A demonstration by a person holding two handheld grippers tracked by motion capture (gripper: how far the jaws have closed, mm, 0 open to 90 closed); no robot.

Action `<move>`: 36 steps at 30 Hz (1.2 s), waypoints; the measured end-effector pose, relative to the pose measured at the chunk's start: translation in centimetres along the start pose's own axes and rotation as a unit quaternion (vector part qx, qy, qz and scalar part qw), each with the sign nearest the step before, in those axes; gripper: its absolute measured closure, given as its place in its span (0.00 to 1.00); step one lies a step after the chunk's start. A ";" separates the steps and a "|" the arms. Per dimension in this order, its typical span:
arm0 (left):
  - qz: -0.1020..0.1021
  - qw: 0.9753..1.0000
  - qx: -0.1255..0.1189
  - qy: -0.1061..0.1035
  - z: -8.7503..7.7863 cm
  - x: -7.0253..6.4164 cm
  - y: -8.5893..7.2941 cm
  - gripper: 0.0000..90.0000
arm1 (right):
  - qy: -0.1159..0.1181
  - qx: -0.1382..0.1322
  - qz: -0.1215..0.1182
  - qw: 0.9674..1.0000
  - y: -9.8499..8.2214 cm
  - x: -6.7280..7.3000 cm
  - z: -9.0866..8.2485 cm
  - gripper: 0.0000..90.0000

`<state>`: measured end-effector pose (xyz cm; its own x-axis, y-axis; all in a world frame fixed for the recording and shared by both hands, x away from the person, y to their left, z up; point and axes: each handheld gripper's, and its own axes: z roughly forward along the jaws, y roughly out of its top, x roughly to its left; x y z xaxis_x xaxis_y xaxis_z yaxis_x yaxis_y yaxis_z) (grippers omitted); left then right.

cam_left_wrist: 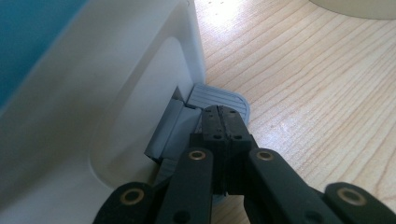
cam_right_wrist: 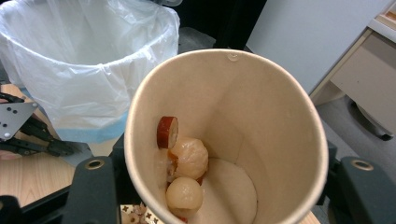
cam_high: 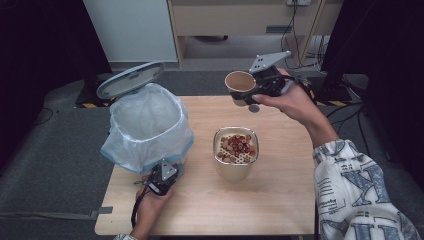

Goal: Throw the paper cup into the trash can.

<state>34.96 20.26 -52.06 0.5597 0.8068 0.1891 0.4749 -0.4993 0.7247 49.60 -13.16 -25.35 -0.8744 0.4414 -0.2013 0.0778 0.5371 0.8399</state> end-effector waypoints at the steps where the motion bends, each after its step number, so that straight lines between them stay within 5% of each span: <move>1: 0.000 1.000 0.000 0.000 0.0 0.0 0.0 0.99 | 0.003 0.000 0.000 1.000 0.1 0.0 0.1 0.40; 36: 0.003 1.000 -0.002 0.002 0.0 -0.1 0.0 0.99 | 0.070 -0.032 0.017 0.997 3.9 3.5 4.2 0.40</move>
<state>34.92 20.19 -52.10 0.5592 0.8055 0.1959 0.4696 -0.5025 0.7259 48.90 -6.50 -24.94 -0.9301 0.3521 -0.1043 0.0813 0.4744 0.8765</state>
